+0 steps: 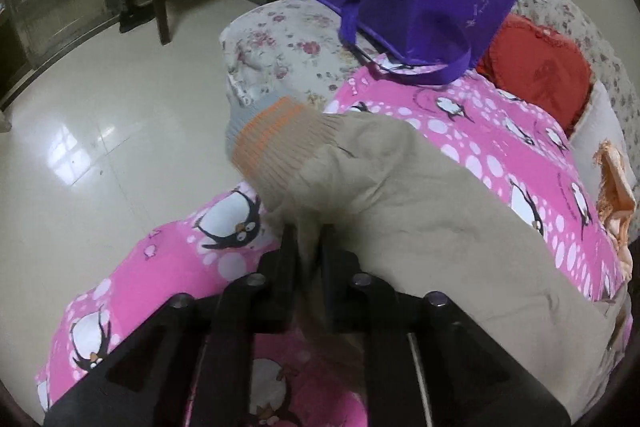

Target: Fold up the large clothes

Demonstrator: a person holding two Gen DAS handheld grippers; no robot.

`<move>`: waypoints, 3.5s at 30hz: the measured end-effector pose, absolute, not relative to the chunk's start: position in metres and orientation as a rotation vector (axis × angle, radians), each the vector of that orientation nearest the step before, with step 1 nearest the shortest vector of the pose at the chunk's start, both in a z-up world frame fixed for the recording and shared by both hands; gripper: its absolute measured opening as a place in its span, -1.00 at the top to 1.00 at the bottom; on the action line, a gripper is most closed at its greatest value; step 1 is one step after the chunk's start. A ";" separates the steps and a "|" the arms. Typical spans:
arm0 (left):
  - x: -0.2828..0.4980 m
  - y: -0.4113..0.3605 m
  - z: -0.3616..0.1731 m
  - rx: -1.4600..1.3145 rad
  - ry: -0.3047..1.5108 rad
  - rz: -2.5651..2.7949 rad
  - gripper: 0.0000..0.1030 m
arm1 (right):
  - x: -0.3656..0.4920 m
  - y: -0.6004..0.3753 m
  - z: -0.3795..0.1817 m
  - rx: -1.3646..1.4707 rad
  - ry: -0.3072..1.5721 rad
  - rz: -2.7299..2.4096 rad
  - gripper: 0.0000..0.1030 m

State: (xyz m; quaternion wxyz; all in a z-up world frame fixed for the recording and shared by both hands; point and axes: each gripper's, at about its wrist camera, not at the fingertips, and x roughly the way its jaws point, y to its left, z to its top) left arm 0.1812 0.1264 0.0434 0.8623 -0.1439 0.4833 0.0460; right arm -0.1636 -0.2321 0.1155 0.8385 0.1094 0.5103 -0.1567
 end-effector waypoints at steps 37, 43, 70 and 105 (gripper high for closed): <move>-0.067 -0.239 0.089 0.106 1.043 -0.826 0.09 | -0.256 -0.350 0.127 0.473 1.000 -0.514 -0.97; -0.066 -0.159 0.126 0.075 0.980 -0.789 -0.48 | -0.237 -0.345 0.130 0.479 0.958 -0.421 -0.98; -0.031 -0.030 0.046 0.182 1.115 -0.305 -0.48 | -0.192 -0.359 0.155 0.411 0.765 -0.421 0.56; 0.021 -0.078 0.092 0.118 0.970 -0.256 -0.50 | -0.149 -0.340 0.119 0.259 0.951 -0.368 -0.18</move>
